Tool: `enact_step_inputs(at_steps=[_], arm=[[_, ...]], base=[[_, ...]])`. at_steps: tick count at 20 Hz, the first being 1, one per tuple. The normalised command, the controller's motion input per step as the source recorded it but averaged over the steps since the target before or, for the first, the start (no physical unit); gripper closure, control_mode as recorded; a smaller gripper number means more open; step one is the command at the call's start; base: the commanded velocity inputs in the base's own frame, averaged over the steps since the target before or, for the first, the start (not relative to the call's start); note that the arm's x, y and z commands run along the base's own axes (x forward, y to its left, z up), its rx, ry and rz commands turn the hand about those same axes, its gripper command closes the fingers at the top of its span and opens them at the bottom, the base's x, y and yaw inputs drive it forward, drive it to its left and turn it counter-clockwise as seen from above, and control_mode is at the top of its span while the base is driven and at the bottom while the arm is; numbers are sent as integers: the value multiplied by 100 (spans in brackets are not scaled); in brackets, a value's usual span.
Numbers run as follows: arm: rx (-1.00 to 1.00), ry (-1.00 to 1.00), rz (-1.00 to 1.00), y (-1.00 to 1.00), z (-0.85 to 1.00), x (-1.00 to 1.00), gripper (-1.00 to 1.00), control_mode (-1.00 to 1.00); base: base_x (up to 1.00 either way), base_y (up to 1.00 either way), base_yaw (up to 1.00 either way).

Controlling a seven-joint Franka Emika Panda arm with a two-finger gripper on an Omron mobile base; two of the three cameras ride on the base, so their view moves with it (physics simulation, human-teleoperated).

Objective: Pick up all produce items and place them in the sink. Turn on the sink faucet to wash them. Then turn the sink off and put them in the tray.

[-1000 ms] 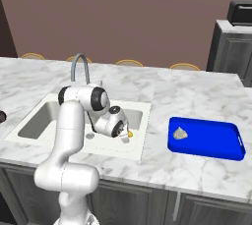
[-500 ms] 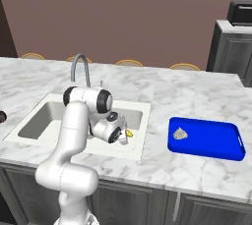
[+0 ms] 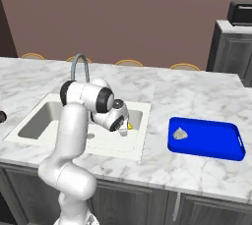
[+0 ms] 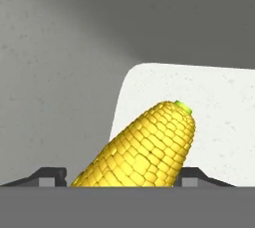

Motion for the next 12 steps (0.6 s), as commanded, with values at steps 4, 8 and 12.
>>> enact_step_inputs(at_steps=[4, 8, 12], arm=[[2, 0, -2, -21, 88, -43, 100, -100], [0, 6, -8, -26, 72, -81, 100, -100], [0, 1, -6, -4, 95, -43, 100, -100]], base=[[0, 0, 0], [0, 0, 0], [0, 0, 0]])
